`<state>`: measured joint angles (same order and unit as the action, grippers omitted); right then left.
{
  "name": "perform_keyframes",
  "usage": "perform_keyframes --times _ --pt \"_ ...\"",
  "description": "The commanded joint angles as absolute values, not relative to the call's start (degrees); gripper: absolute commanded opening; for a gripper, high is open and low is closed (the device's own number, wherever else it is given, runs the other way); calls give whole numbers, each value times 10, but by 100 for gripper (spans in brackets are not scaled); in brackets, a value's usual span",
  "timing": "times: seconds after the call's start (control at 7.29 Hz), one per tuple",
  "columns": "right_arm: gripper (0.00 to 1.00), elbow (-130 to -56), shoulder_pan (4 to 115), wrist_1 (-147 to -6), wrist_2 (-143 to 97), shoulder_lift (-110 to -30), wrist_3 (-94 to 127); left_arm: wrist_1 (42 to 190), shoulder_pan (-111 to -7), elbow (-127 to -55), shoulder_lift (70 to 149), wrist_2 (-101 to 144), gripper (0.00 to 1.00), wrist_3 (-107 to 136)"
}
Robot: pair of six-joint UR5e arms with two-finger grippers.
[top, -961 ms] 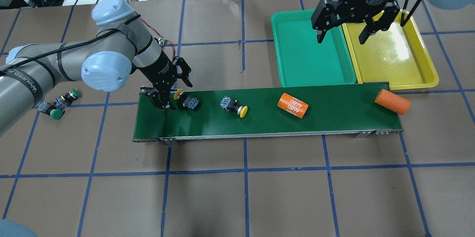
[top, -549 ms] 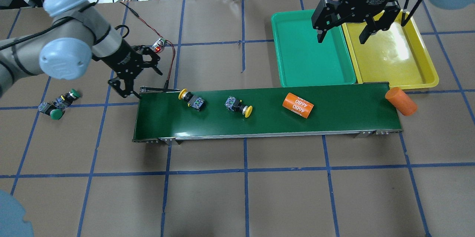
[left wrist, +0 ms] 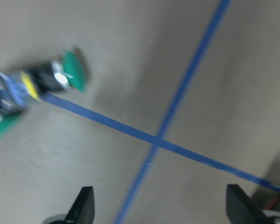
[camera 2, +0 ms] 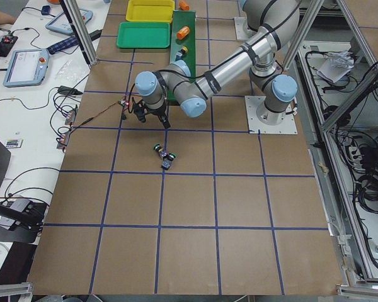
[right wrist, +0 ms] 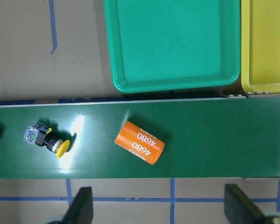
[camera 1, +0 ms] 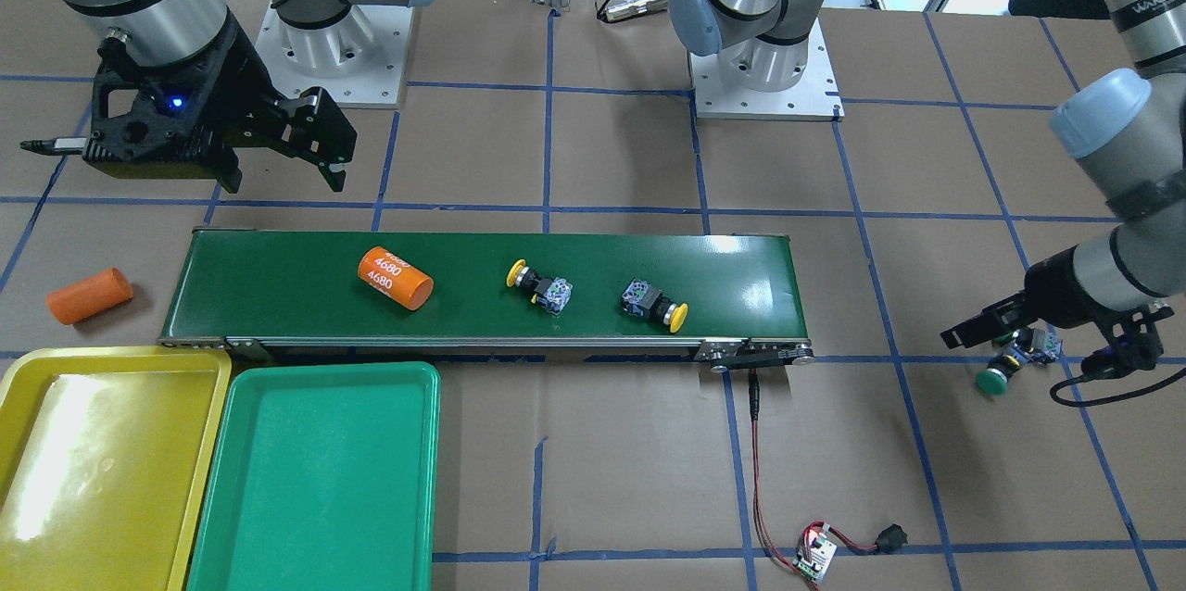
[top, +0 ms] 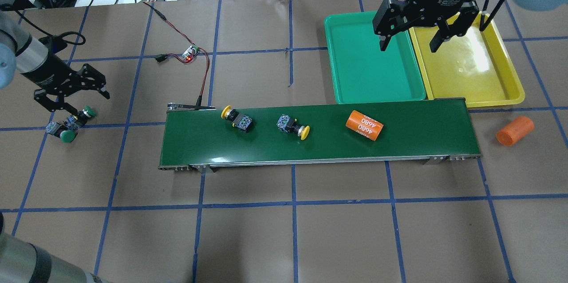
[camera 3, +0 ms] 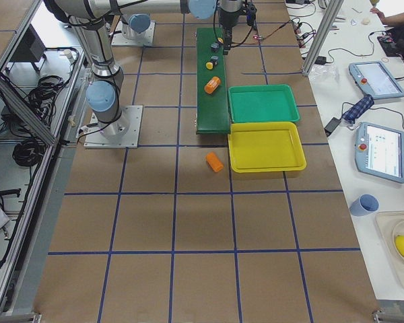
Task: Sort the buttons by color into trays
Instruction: 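Move the left gripper back toward the green-capped buttons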
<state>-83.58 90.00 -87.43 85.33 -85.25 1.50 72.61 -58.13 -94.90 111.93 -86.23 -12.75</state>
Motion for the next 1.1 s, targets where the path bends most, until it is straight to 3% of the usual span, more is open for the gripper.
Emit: perform_keyframes --times 0.0,0.96 --pt "100 -836 900 -875 853 -853 15 648 -548 -946 1149 -920 100 -353" --pt "100 -834 903 -859 860 -854 18 498 -541 -992 1208 -924 100 -677"
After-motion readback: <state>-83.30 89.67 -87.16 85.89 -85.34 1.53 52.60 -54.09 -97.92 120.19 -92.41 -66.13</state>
